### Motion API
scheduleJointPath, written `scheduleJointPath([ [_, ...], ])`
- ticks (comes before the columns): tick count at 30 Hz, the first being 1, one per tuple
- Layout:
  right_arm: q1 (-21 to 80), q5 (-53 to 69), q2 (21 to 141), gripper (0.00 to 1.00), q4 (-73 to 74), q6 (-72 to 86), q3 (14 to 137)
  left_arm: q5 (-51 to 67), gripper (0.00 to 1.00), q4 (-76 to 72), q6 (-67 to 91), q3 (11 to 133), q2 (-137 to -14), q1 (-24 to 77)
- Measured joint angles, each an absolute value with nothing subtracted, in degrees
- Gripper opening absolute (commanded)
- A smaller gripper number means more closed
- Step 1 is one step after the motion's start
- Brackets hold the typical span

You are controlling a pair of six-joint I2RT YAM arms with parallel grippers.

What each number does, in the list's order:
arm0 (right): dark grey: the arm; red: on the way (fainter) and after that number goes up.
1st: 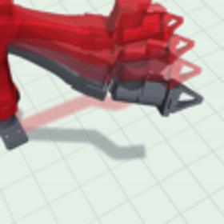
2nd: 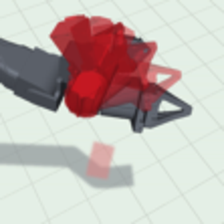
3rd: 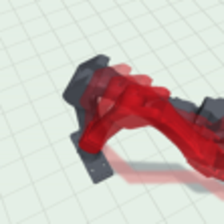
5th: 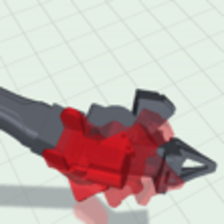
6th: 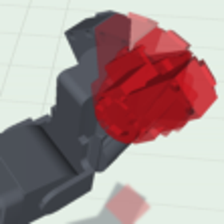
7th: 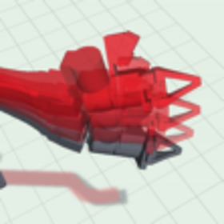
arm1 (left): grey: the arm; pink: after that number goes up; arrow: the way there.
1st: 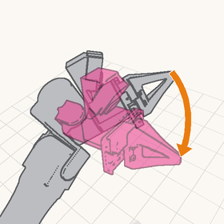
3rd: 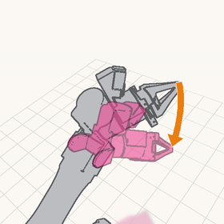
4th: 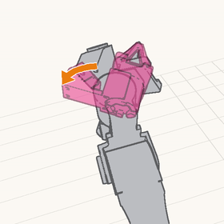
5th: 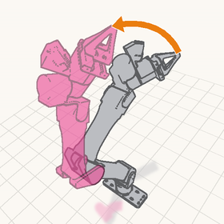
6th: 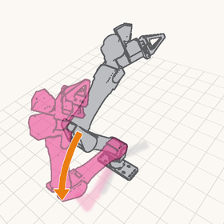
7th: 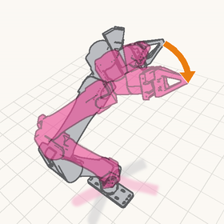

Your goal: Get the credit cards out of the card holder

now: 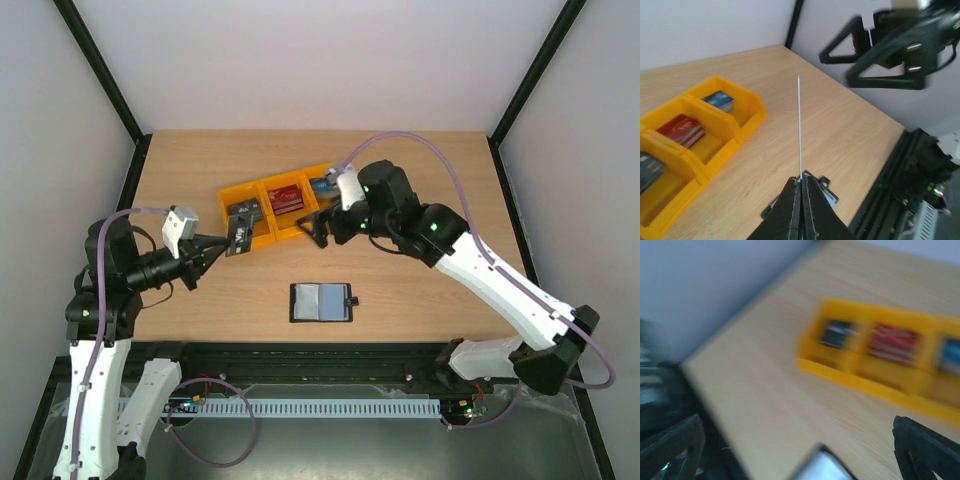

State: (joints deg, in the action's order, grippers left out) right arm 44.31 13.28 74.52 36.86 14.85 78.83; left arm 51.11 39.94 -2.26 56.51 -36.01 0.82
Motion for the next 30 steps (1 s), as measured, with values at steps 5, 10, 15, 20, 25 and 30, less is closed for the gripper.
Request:
scheduleJointPath([
  [5,50.6,38.3,73.6,0.82,24.3,7.6,79.9,56.5,0.02,45.0,-8.1,58.5,-36.1,0.8],
  [10,51.5,50.7,77.3,0.68,17.5,6.0,80.0,59.6,0.02,50.3,-15.4,61.7,-36.2,1.0],
  [15,52.9,54.7,79.2,0.32,16.2,5.2,80.0,62.3,0.02,52.3,-18.1,62.3,-36.6,1.4],
  [20,53.2,55.8,79.2,0.02,14.1,5.9,80.1,63.7,0.02,53.6,-19.2,63.0,-36.9,1.4],
  [25,53.3,53.3,78.9,0.01,13.4,6.5,80.1,64.4,0.37,53.6,-18.9,63.5,-37.0,1.4],
  [30,52.4,44.3,78.7,0.02,11.8,12.3,80.0,54.0,1.0,47.2,-9.1,62.9,-36.3,0.2],
])
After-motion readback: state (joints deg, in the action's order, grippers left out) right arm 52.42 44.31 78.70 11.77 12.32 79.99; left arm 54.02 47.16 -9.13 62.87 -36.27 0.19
